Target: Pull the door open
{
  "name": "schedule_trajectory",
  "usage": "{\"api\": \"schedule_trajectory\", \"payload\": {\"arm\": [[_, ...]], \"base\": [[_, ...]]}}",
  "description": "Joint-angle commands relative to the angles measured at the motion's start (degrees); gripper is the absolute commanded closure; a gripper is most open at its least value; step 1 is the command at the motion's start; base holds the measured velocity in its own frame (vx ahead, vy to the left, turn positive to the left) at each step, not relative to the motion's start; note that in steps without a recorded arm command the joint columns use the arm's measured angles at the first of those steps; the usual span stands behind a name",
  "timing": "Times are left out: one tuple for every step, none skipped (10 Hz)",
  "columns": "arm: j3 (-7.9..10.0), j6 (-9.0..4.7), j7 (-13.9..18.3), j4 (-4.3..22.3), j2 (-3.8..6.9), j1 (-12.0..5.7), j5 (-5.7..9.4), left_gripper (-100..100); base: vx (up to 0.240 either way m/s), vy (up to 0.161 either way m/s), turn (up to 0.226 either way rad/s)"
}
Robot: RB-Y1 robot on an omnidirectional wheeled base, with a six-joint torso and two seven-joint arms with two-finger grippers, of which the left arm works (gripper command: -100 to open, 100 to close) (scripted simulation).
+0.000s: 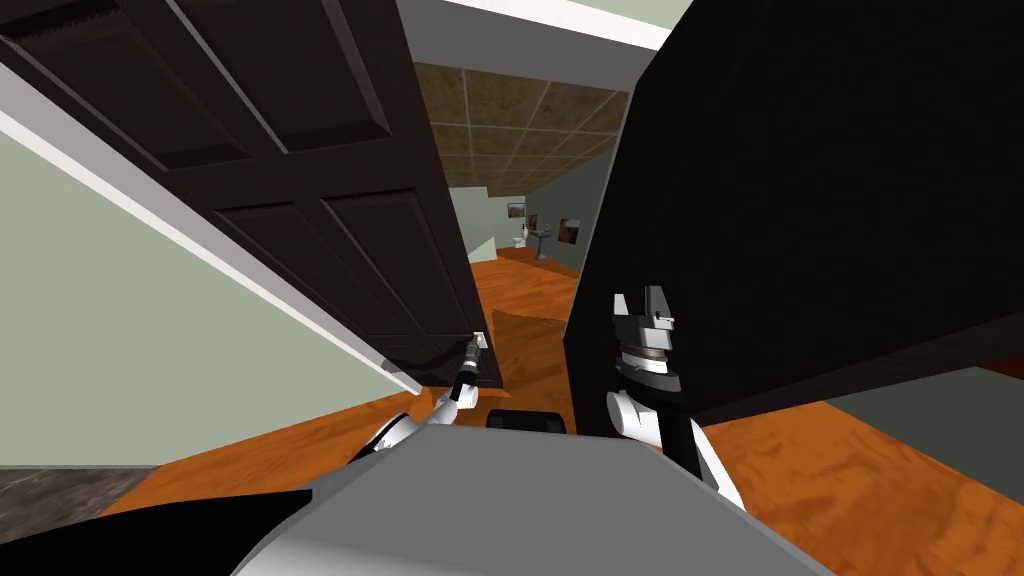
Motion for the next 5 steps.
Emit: {"api": "schedule_trajectory", "payload": {"arm": [[0.00,-1.38,1.33,2.79,0.46,-0.99,-0.01,100],[0.00,-1.38,1.33,2.79,0.46,-0.99,-0.01,100],[-0.49,-1.81,2.90,2.80,1.74,-0.49,-0.30,100],[-0.74,-2.03,3.72,2.81,2.41,-0.22,-0.44,100],[-1.26,-2.49,5.41,2.82,3.79,0.32,-0.75,100]], "base": [[-0.111,0.006,-0.010],[-0.040,-0.008,0.009],[-0.065,-0.009,-0.153],[-0.087,0.015,-0.176],[-0.110,0.025,-0.202]]}}
